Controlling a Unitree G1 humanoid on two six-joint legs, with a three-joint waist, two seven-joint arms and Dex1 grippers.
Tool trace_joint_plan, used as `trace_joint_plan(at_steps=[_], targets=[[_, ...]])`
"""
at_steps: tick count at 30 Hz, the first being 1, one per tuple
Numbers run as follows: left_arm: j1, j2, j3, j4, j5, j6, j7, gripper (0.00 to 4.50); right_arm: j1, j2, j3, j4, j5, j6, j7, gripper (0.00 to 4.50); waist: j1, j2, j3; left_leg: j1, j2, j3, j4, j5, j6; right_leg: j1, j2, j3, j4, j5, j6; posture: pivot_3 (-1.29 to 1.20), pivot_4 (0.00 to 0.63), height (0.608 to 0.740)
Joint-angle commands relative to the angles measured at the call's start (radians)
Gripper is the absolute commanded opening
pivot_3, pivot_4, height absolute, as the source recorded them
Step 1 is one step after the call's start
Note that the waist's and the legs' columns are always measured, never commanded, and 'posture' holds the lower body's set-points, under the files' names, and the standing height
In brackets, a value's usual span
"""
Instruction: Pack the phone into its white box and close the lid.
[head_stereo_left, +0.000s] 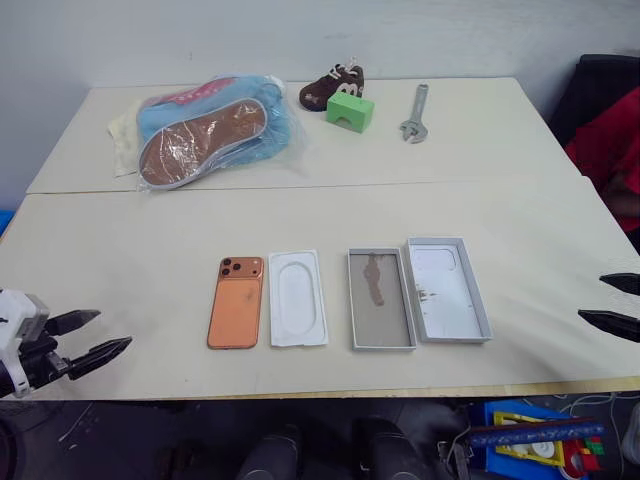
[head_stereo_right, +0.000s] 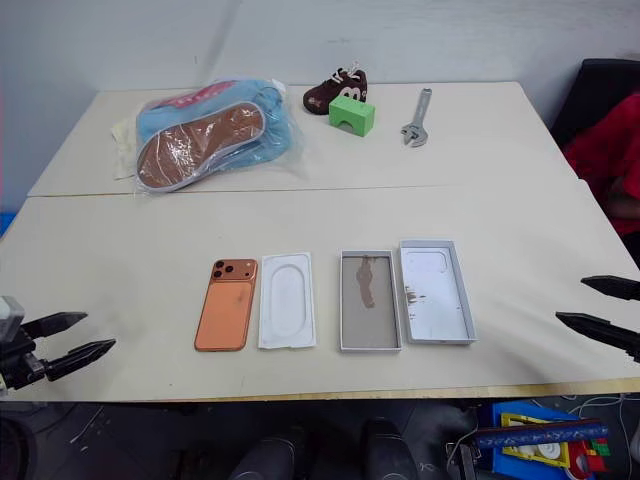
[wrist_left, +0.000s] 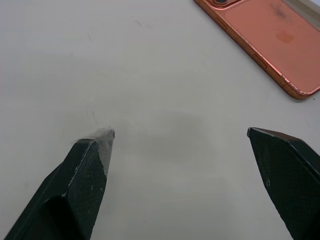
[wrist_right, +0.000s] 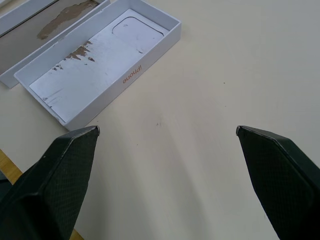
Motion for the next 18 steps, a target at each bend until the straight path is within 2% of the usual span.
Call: trace_joint_plan(at_steps=[1,13,16,18], targets=[[-0.005,0.003,0.020,-0.013,-0.017,0.018,0.004,4.50,0.005,0.014,-0.024,-0.047,0.012,0.011,-0.011,4.49,0.001,0.000,0.000,0.000,0.000,0.000,0.000,0.000,0.000,0.000,0.000,0.000,0.000,0.000,0.000,0.00,0.150,0.740],[-0.002,0.010,0.018,-0.011,0.017,0.013,0.009,4.50,0.021,0.030,-0.043,-0.117,0.013,0.055,-0.047,4.49,0.001,0.000,0.000,0.000,0.000,0.000,0.000,0.000,0.000,0.000,0.000,0.000,0.000,0.000,0.000,0.00,0.150,0.740],[0.001,0.010,-0.018,0.003,0.089,-0.040,0.044,4.50,0.044,0.022,-0.031,-0.129,-0.007,0.067,-0.058,4.49,0.001,0.000,0.000,0.000,0.000,0.000,0.000,0.000,0.000,0.000,0.000,0.000,0.000,0.000,0.000,0.00,0.150,0.740],[-0.007,-0.004,-0.031,-0.014,0.084,-0.027,0.055,4.50,0.028,0.029,-0.030,-0.128,-0.013,0.057,-0.083,4.49,0.002,0.000,0.000,0.000,0.000,0.000,0.000,0.000,0.000,0.000,0.000,0.000,0.000,0.000,0.000,0.00,0.150,0.740]])
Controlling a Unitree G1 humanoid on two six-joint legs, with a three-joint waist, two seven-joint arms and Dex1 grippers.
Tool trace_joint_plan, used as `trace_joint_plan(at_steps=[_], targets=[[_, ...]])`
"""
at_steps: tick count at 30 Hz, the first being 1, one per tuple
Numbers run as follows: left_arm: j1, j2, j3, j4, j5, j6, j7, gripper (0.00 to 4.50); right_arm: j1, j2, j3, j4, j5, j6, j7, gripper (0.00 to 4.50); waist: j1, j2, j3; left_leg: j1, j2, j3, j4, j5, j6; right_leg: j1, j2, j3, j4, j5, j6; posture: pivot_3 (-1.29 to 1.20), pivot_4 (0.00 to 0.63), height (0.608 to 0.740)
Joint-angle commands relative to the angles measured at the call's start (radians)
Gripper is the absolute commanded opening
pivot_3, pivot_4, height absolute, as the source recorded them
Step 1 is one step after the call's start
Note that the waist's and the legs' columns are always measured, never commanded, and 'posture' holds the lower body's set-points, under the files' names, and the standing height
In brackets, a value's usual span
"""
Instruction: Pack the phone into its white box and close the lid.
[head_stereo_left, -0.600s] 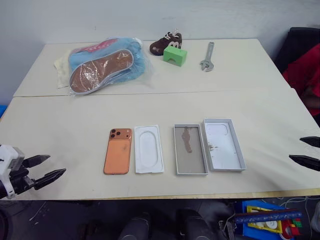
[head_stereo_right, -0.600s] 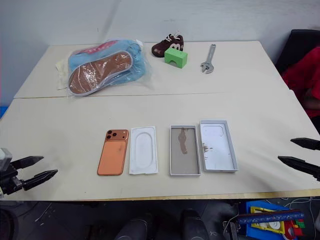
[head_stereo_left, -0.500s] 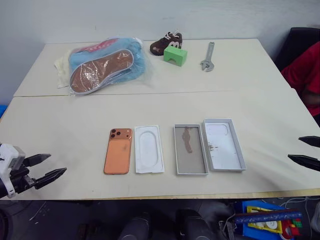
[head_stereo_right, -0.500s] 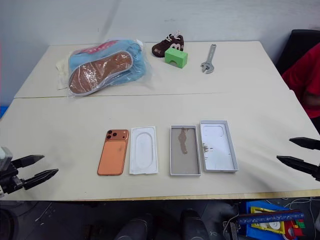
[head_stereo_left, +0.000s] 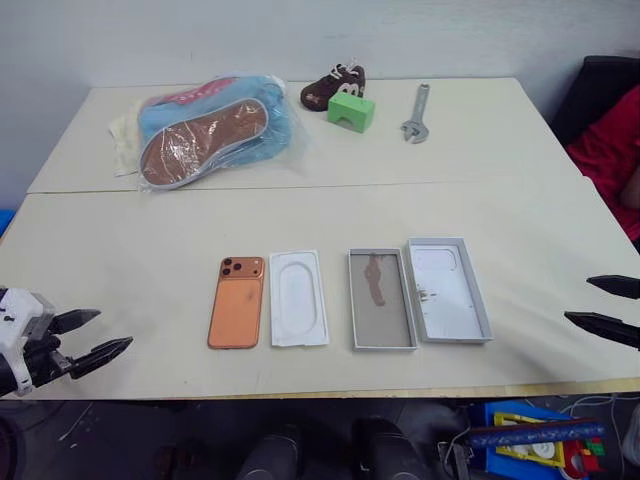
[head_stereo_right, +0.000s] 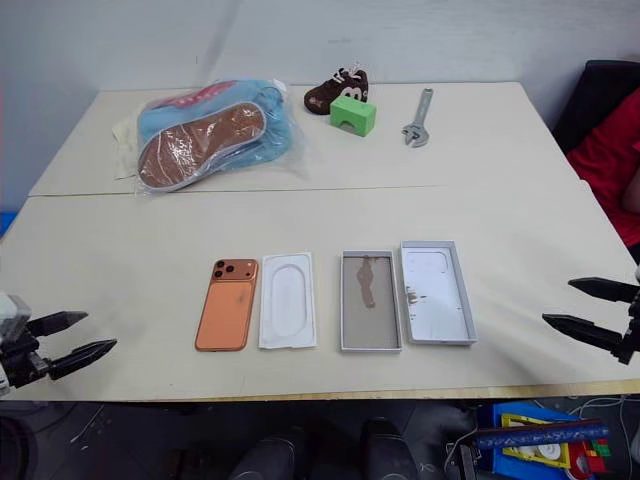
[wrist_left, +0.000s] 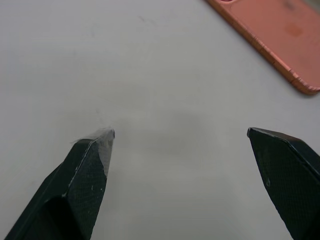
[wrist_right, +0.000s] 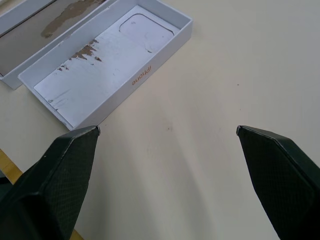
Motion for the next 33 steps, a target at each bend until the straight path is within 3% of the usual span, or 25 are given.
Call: trace_joint_plan(at_steps=[1,10,18,24,28,33], targets=[[-0.004,-0.008,-0.011,-0.019,0.009,-0.006,0.021,4.50,-0.019,0.005,-0.026,-0.021,-0.004,-0.008,-0.034,4.49,0.000,0.000,0.000,0.000,0.000,0.000,0.000,0.000,0.000,0.000,0.000,0.000,0.000,0.000,0.000,0.00,0.150,0.740],[-0.072,0.006,-0.048,-0.076,-0.082,0.126,0.006,4.50,-0.013,0.024,-0.016,-0.164,0.021,0.022,-0.077,4.49,0.000,0.000,0.000,0.000,0.000,0.000,0.000,0.000,0.000,0.000,0.000,0.000,0.001,0.000,0.000,0.00,0.150,0.740],[-0.255,0.025,-0.243,-0.286,-0.368,0.585,0.015,4.50,-0.058,0.061,0.065,-0.590,0.218,0.231,-0.185,4.49,-0.001,0.000,0.000,-0.001,0.000,0.000,0.002,0.000,0.000,0.000,0.000,0.000,0.003,0.000,0.000,0.00,0.150,0.740],[-0.461,-0.063,-0.412,-0.244,-0.487,0.968,0.173,4.50,-0.084,0.098,0.164,-0.765,0.257,0.217,-0.221,4.49,0.000,-0.001,0.000,-0.001,0.000,0.000,0.004,0.000,0.000,-0.001,0.000,0.000,0.004,0.000,0.000,0.00,0.150,0.740],[-0.610,-0.143,-0.462,-0.128,-0.475,1.111,0.250,4.50,-0.100,0.120,0.216,-0.821,0.273,0.216,-0.251,4.49,0.004,-0.003,-0.001,-0.001,0.000,-0.001,0.008,0.000,0.000,0.000,0.001,-0.002,0.006,0.000,0.000,0.00,0.150,0.740],[-0.703,-0.178,-0.491,-0.042,-0.485,1.207,0.275,3.29,-0.076,0.147,0.246,-0.839,0.253,0.205,-0.279,4.50,0.000,-0.005,-0.001,-0.001,-0.001,-0.001,0.009,0.000,0.000,0.000,0.001,-0.002,0.007,0.000,0.000,0.00,0.150,0.740]])
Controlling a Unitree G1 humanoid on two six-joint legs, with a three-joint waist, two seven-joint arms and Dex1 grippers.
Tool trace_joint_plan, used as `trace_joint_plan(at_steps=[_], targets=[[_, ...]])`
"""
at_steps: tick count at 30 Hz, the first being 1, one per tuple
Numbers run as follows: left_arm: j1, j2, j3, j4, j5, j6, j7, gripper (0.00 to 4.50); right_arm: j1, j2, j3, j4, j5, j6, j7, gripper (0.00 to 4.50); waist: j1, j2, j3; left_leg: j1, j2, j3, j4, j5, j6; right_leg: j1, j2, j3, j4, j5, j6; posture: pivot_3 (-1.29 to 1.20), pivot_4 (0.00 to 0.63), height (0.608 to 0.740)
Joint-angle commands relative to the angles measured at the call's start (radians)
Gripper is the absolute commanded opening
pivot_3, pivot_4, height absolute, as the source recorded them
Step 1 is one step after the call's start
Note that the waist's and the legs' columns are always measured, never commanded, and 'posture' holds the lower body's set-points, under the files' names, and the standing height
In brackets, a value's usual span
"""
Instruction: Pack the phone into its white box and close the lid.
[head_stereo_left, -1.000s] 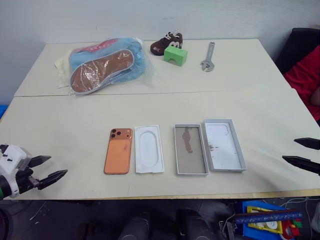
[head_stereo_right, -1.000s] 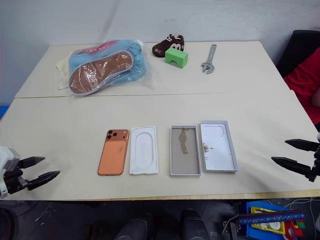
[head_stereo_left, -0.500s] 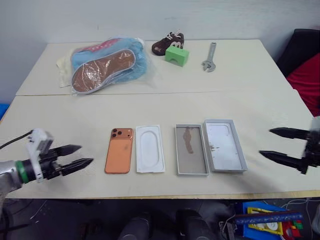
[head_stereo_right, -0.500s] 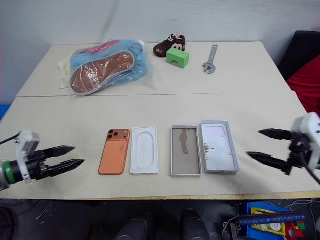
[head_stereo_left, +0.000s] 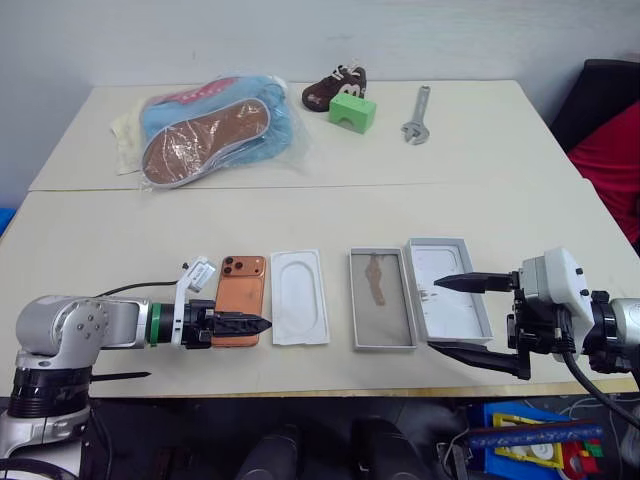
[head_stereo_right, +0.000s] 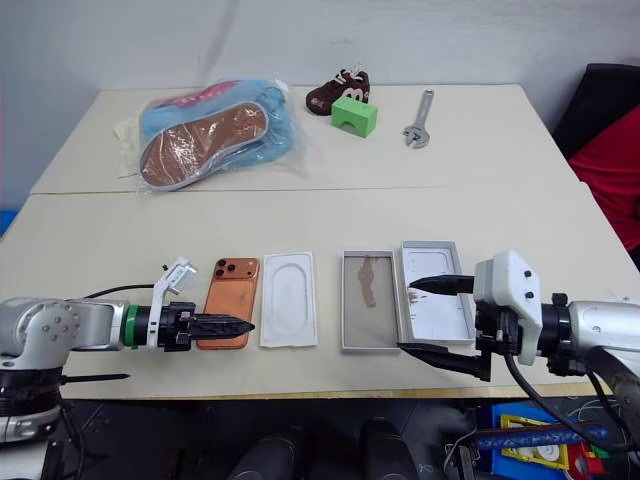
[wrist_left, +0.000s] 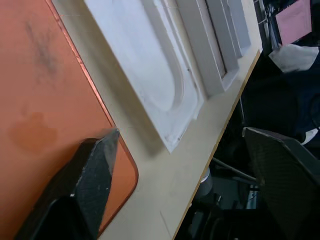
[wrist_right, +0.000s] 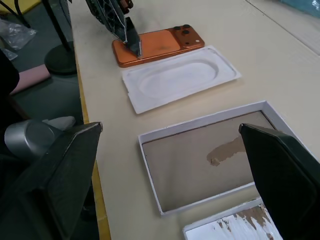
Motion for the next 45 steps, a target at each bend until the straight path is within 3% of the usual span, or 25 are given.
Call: trace_joint_plan(at_steps=[1,2,12,15,22,27,34,41,45], targets=[[-0.026,0.005,-0.043,0.038,-0.023,0.051,0.011,2.96,0.016,0.016,0.007,-0.036,0.002,-0.018,-0.018,4.50,-0.001,0.000,0.000,0.000,0.000,0.000,0.000,0.000,0.000,0.000,0.000,0.000,0.000,0.000,0.000,0.00,0.150,0.740],[-0.033,-0.001,-0.054,0.046,-0.029,0.053,0.015,2.66,0.022,0.020,0.010,-0.039,0.000,-0.020,-0.023,4.50,-0.002,0.000,0.000,0.000,0.000,0.000,0.000,0.000,0.000,0.000,0.000,0.000,0.000,0.000,0.000,0.00,0.150,0.740],[-0.081,-0.112,-0.121,0.100,0.056,0.042,0.112,2.66,0.024,0.038,0.028,-0.045,0.003,-0.022,-0.057,4.50,0.001,-0.001,-0.001,0.000,0.000,0.000,0.002,0.000,0.000,0.000,0.000,0.000,0.002,0.000,0.000,0.00,0.150,0.740],[-0.085,-0.149,-0.095,0.126,0.065,0.044,0.134,2.16,0.026,0.038,0.033,-0.043,-0.005,-0.028,-0.057,4.50,-0.003,-0.001,-0.001,0.000,0.000,0.000,0.002,0.000,0.000,0.000,0.000,0.000,0.003,0.000,0.000,0.00,0.150,0.740],[-0.077,-0.218,-0.023,0.170,0.036,0.052,0.174,0.03,0.036,0.018,0.050,-0.049,-0.056,-0.058,-0.039,4.50,0.002,0.002,-0.004,0.001,0.000,0.001,0.003,0.000,-0.001,0.000,0.000,0.000,0.005,0.000,0.000,0.00,0.150,0.740],[-0.073,-0.237,0.022,0.149,0.029,0.053,0.195,0.03,0.036,-0.003,0.132,-0.051,-0.145,-0.100,-0.019,4.50,0.002,0.001,-0.005,0.002,-0.001,0.001,0.004,0.000,-0.001,0.000,0.000,0.000,0.006,0.000,0.000,0.00,0.150,0.740],[-0.053,-0.176,0.083,0.139,-0.042,0.053,0.210,0.03,-0.038,0.013,0.346,-0.012,-0.310,-0.161,-0.039,4.50,-0.005,0.001,-0.005,0.002,0.000,0.001,0.003,0.000,-0.002,-0.001,0.000,0.000,0.007,0.000,0.000,0.00,0.150,0.740],[-0.044,-0.145,0.052,0.063,-0.096,0.053,0.245,0.03,-0.064,0.024,0.304,-0.025,-0.217,-0.152,0.010,4.50,0.003,0.000,-0.004,0.001,0.000,0.001,0.003,0.000,-0.002,-0.002,0.000,0.000,0.006,0.000,0.000,0.00,0.150,0.740],[-0.072,-0.161,0.013,0.082,-0.134,0.053,0.268,1.29,-0.056,0.029,0.288,-0.026,-0.211,-0.157,-0.002,4.50,0.004,-0.003,-0.003,0.000,-0.001,0.000,0.003,0.000,-0.002,-0.001,-0.001,-0.001,0.005,0.000,0.000,0.00,0.150,0.740]])
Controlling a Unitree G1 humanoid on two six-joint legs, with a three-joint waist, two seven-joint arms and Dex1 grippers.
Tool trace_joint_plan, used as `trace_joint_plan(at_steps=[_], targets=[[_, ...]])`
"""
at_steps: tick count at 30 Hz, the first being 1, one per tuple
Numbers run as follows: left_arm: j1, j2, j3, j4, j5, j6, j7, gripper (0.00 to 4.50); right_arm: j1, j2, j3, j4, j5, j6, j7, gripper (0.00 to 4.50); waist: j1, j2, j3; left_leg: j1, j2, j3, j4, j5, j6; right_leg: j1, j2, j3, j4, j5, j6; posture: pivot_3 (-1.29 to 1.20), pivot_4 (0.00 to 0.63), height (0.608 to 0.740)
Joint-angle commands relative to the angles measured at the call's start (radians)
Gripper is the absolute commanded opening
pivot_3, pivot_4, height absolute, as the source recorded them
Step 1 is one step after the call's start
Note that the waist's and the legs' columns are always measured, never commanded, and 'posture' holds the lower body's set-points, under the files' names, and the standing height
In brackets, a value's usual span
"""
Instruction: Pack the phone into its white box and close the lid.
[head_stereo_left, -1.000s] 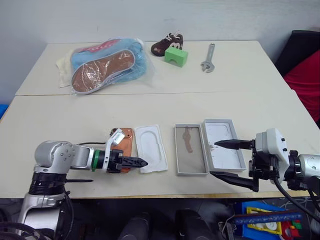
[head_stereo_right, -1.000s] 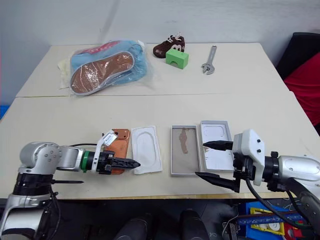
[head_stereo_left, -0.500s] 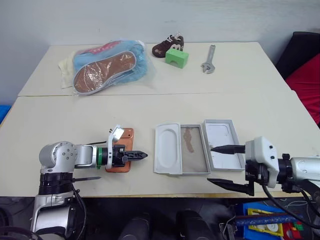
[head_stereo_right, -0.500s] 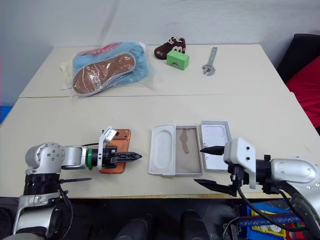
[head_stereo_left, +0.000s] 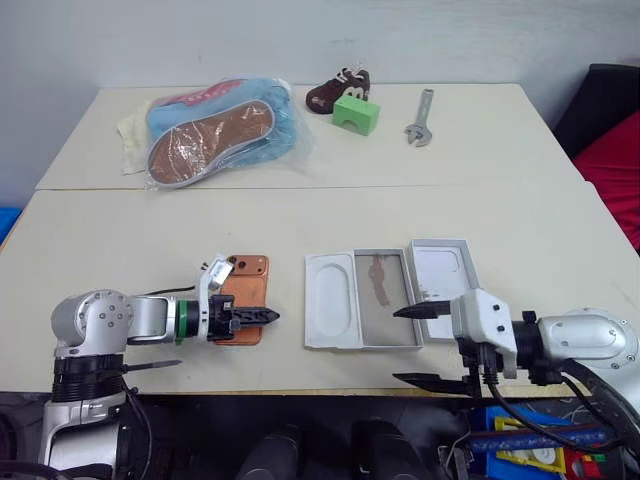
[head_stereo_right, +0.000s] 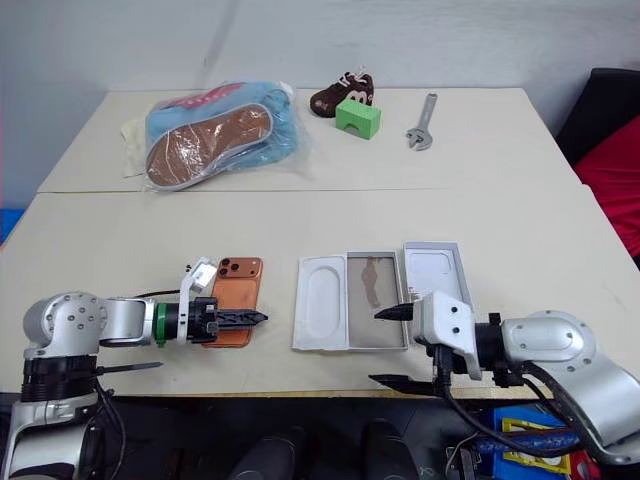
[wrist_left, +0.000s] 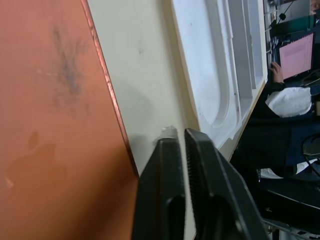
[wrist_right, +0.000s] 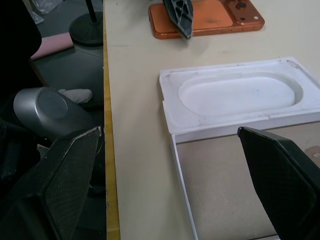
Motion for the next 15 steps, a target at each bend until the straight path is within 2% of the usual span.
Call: trace_joint_plan(at_steps=[1,2,13,14,15], targets=[[-0.043,-0.013,-0.037,0.011,-0.055,0.001,0.027,1.56,0.002,0.007,-0.040,-0.032,0.023,-0.013,-0.009,4.50,-0.001,-0.001,0.000,0.000,0.000,0.000,0.000,0.000,0.000,0.000,0.000,0.000,0.000,0.000,0.000,0.00,0.150,0.740],[-0.057,-0.024,-0.050,0.029,-0.059,0.001,0.038,1.88,0.004,0.009,-0.045,-0.034,0.025,-0.009,-0.015,4.50,0.000,-0.001,0.000,0.000,0.000,0.000,0.000,0.000,0.000,0.000,0.000,0.000,0.000,0.000,0.000,0.00,0.150,0.740],[-0.145,-0.156,-0.127,0.177,-0.016,0.001,0.092,1.88,0.081,0.008,-0.109,-0.080,0.037,0.018,-0.067,4.50,-0.002,-0.002,0.000,0.000,0.000,0.000,0.001,0.000,0.000,0.000,0.000,0.000,0.001,0.000,0.000,0.00,0.150,0.740],[-0.146,-0.166,-0.125,0.179,-0.016,0.001,0.093,1.48,0.086,0.008,-0.113,-0.083,0.038,0.020,-0.070,4.50,-0.002,-0.002,0.000,0.000,0.000,0.000,0.001,0.000,0.000,0.000,0.000,0.000,0.001,0.000,0.000,0.00,0.150,0.740],[-0.146,-0.176,-0.120,0.182,-0.015,0.001,0.094,1.31,0.089,0.008,-0.116,-0.085,0.039,0.022,-0.073,4.50,-0.002,-0.002,0.000,0.000,0.000,0.000,0.001,0.000,0.000,0.000,0.000,0.000,0.001,0.000,0.000,0.00,0.150,0.740]])
